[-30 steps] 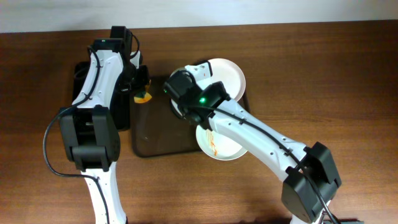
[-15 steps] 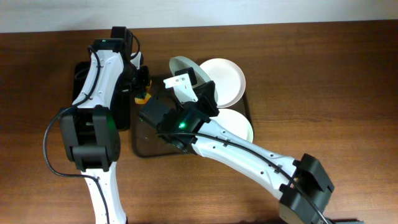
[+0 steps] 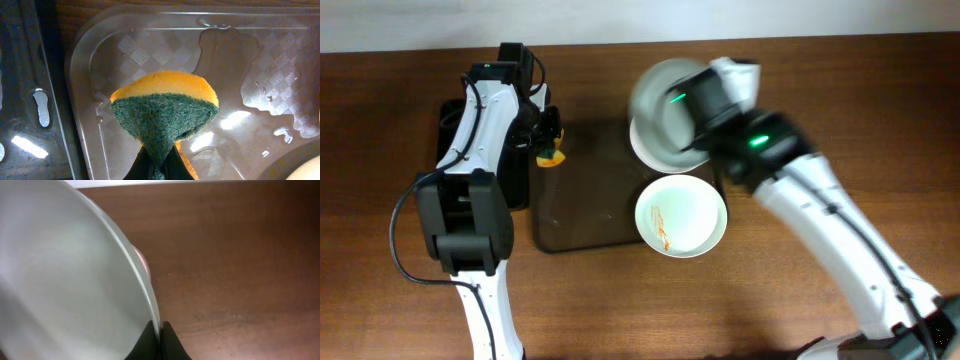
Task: Clean dirty plates on tray and stack at the side
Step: 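Lift the cleaned plate with the right gripper and carry it right, then set the plate down right of the tray and release it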
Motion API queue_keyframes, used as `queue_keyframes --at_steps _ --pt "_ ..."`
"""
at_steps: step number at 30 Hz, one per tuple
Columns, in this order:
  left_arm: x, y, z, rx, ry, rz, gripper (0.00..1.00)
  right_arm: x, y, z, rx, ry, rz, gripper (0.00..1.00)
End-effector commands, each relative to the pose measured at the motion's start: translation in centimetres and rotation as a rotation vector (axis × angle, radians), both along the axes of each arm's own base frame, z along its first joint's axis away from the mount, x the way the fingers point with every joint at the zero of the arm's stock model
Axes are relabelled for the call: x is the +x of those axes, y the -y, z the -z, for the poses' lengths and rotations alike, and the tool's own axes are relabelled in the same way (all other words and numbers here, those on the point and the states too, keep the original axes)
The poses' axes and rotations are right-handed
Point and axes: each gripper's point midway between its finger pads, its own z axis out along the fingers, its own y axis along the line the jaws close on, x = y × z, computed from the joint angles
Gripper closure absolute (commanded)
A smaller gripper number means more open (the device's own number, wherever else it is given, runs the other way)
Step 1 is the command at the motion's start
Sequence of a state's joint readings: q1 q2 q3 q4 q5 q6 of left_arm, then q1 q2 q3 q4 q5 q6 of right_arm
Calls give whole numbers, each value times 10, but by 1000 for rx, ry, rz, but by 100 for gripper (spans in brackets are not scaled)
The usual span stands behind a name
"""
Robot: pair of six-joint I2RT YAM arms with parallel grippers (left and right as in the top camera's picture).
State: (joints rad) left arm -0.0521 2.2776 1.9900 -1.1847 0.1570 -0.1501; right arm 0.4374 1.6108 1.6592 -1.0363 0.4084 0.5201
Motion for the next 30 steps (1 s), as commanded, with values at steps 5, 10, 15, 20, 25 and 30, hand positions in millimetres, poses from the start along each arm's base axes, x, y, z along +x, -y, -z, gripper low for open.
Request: queue_keyframes --at_steps 5,10,15,20,25,30 --pt "3 0 -6 5 22 24 99 -8 141 60 401 -224 323 96" --pt "4 0 -6 5 27 23 99 -20 190 128 464 -227 450 96" --pt "5 -1 -6 8 30 23 99 -15 196 165 427 -175 438 96" --pt "6 -1 -6 8 35 23 99 -25 207 212 367 -271 498 96" --pt "9 -1 -7 8 45 23 99 -16 211 252 379 -306 530 96" --pt "9 -1 -7 8 46 23 99 -20 239 250 408 -272 588 88"
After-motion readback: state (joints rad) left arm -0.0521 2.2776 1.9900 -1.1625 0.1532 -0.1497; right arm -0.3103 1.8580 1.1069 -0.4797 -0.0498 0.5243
